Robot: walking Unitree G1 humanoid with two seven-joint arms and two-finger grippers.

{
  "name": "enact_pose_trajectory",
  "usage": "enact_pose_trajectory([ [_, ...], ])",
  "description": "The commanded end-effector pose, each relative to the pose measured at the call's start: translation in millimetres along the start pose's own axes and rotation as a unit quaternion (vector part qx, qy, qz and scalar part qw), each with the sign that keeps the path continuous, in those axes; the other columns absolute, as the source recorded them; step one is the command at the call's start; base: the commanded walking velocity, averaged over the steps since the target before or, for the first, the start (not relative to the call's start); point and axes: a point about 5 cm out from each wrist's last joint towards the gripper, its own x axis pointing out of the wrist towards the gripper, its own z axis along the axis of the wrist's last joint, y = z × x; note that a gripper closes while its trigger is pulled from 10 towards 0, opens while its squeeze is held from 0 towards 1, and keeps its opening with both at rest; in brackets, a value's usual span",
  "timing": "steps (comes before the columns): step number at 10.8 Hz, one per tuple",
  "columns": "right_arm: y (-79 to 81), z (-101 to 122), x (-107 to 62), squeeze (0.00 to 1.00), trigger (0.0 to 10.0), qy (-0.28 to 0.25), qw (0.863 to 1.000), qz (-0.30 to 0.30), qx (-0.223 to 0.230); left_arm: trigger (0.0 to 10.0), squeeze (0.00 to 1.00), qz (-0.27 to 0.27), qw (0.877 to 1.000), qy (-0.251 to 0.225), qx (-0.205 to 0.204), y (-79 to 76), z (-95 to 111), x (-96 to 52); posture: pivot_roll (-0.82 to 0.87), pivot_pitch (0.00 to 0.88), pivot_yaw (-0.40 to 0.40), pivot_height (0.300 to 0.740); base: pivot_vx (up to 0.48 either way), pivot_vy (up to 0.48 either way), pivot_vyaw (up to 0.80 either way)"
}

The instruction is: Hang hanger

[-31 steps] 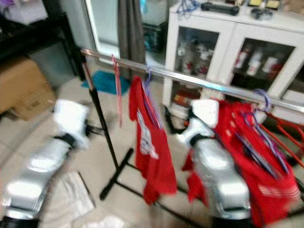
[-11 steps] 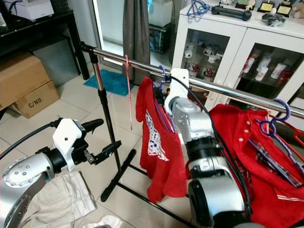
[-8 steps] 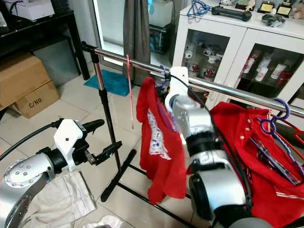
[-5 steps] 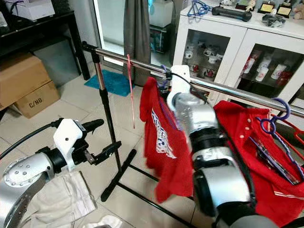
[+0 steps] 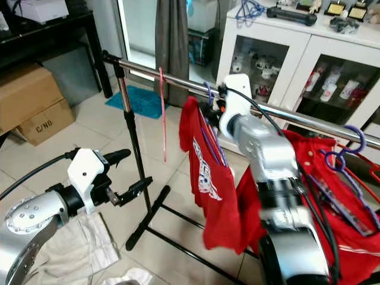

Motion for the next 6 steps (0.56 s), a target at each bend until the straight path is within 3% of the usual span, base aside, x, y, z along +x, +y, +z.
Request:
enact_pose_trajectory([
  [1, 0.7, 0.3, -5.8, 1.0, 10.0, 0.011, 1.0, 0.006, -0.005, 10.0, 0.98, -0.006, 1.0, 0.0, 0.005, 0.0, 0.3, 1.0, 0.11, 0.0, -0.006, 0.74, 0.0, 0.0, 0.0],
  [4, 12.4, -14.3, -8.9, 1.0, 10.0, 0.078, 0.996, 0.014, -0.034, 10.0, 0.99, -0.01, 1.0, 0.004, 0.012, 0.7, 0.1, 2.4, 0.11, 0.0, -0.005, 0.74, 0.0, 0.0, 0.0],
  [6, 16.5, -15.4, -7.7, 1.0, 10.0, 0.079, 0.996, 0.006, -0.03, 10.0, 0.99, -0.01, 1.0, 0.004, 0.012, 0.0, 0.2, 2.3, 0.11, 0.0, -0.01, 0.74, 0.0, 0.0, 0.0],
])
